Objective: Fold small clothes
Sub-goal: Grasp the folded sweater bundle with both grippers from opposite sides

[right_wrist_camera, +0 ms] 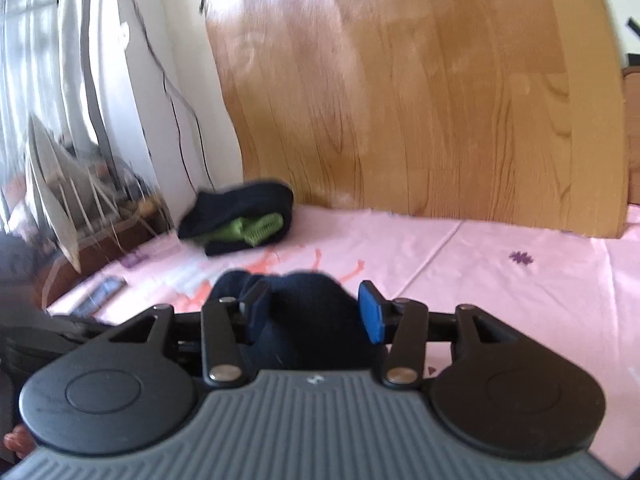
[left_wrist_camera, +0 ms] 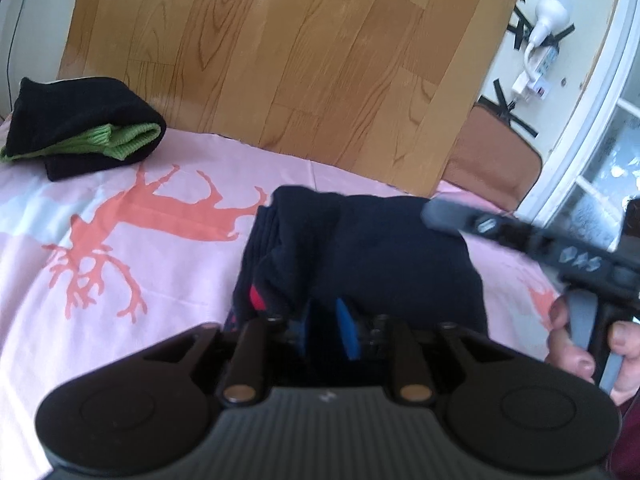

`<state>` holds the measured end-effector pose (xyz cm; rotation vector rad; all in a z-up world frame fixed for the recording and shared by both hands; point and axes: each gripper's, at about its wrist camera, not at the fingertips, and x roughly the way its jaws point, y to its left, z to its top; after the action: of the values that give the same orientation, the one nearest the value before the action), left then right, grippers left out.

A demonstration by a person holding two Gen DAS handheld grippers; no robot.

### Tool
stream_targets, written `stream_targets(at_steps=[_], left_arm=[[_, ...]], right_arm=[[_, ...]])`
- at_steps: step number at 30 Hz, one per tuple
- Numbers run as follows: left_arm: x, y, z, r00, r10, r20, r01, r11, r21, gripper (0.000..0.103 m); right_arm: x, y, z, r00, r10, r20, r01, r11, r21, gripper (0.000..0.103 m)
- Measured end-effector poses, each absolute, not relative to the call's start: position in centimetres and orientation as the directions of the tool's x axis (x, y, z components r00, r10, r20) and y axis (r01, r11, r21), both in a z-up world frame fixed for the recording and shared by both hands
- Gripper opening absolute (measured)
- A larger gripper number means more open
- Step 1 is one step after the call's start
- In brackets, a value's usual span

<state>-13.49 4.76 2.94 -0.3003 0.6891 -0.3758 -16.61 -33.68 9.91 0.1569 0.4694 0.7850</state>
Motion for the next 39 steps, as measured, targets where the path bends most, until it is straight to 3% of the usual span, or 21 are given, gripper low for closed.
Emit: stream_targets(at_steps=[3, 6, 8, 10, 12, 21, 26, 28, 32, 34, 39], left_arm=[[-14.2, 4.9, 3.4, 0.716, -0.435, -0.545, 0.241, 0.888, -0.392, 0.034], [-15.0, 4.6, 3.8, 0.725, -0.428, -0.54, 0.252, 0.894, -0.37, 0.04], [-15.5, 4.2, 3.8, 0.729, -0.421, -0.54, 0.265, 0.901, -0.344, 0.041], [-15.5, 3.7, 3.4, 0.726, -0.402, -0.558, 0.27, 0.913, -0.307, 0.039], [-15.4, 3.1, 2.5, 0.722, -0.393, -0.569, 0.277, 0.918, -0.283, 0.039], [-16.0, 3.0, 2.6, 0.73, -0.4, -0.554, 0.288, 0.915, -0.281, 0.041], [-17.0, 3.9, 3.6, 0.74, -0.423, -0.523, 0.299, 0.903, -0.308, 0.061], [-17.5, 4.1, 4.2, 0.765, -0.398, -0.506, 0.283, 0.914, -0.292, 0.08], [-18.1, 5.3, 5.0, 0.793, -0.386, -0.471, 0.262, 0.914, -0.309, 0.087], [-18.1, 6.0, 5.2, 0.802, -0.381, -0.46, 0.246, 0.913, -0.327, 0.096], [-17.6, 6.9, 4.8, 0.798, -0.378, -0.47, 0.212, 0.905, -0.368, 0.1]], right_arm=[[-18.2, -35.1, 11.2, 0.646, 0.718, -0.259, -0.641, 0.695, 0.325, 0.051], [-19.4, -35.4, 11.3, 0.667, 0.705, -0.244, -0.638, 0.708, 0.303, 0.051], [-19.7, -34.7, 10.8, 0.656, 0.708, -0.263, -0.653, 0.706, 0.273, 0.051], [-19.6, -32.9, 9.6, 0.642, 0.683, -0.348, -0.653, 0.725, 0.218, 0.053], [-19.9, -31.5, 7.9, 0.693, 0.629, -0.352, -0.635, 0.764, 0.112, 0.056], [-19.9, -32.2, 8.1, 0.691, 0.641, -0.334, -0.619, 0.764, 0.182, 0.059], [-21.8, -34.2, 7.9, 0.713, 0.65, -0.262, -0.595, 0.759, 0.264, 0.07], [-22.4, -35.3, 7.9, 0.729, 0.642, -0.236, -0.576, 0.762, 0.296, 0.07], [-22.5, -37.3, 7.6, 0.723, 0.654, -0.223, -0.546, 0.739, 0.396, 0.072], [-22.5, -38.3, 7.2, 0.704, 0.673, -0.225, -0.532, 0.711, 0.461, 0.075], [-22.3, -39.4, 6.2, 0.665, 0.714, -0.22, -0.5, 0.644, 0.579, 0.076]])
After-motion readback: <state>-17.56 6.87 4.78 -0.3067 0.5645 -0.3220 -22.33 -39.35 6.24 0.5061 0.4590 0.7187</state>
